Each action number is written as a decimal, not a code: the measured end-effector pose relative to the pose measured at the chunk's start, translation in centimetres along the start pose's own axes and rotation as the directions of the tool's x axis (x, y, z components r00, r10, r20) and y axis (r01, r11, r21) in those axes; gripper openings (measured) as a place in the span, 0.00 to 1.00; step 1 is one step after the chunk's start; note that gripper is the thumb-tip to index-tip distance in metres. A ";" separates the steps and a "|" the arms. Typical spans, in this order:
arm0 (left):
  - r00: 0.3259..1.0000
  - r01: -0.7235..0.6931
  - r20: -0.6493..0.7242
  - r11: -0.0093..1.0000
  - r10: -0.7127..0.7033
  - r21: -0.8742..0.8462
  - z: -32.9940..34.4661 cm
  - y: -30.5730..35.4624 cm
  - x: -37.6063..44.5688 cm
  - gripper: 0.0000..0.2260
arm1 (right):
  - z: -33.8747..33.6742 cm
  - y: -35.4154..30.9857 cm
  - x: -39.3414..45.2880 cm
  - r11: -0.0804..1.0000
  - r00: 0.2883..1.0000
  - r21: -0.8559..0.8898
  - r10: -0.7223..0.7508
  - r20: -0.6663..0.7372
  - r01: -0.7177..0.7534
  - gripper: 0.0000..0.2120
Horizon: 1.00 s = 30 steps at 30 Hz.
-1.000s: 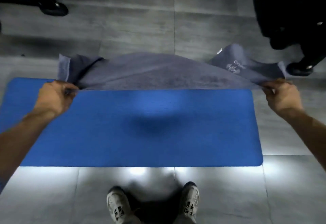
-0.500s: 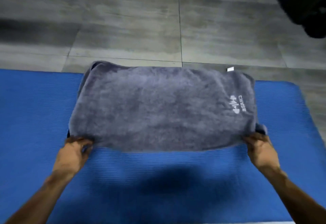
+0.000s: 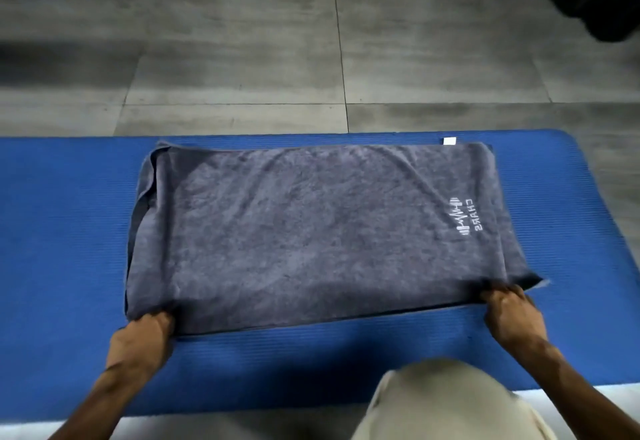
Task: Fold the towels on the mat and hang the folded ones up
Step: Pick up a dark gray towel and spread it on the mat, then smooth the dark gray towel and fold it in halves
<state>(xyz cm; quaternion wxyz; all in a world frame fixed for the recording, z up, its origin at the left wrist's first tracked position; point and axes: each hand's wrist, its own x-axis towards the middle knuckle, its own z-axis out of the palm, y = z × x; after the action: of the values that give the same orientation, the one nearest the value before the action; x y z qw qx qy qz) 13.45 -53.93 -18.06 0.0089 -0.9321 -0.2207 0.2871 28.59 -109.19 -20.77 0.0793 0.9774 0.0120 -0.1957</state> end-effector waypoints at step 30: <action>0.831 -0.551 -0.057 0.833 0.554 0.050 -1.1 28.8 0.5 0.44 | 1.3 11.4 1.9 0.876 0.931 0.320 0.359 0.066 -0.360 0.06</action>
<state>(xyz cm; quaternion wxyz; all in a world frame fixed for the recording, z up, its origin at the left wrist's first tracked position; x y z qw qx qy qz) 26.15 -79.62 -21.60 -0.0520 -0.9651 0.0628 0.2487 30.46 -120.69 -20.98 -0.0489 0.9616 -0.2023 -0.1789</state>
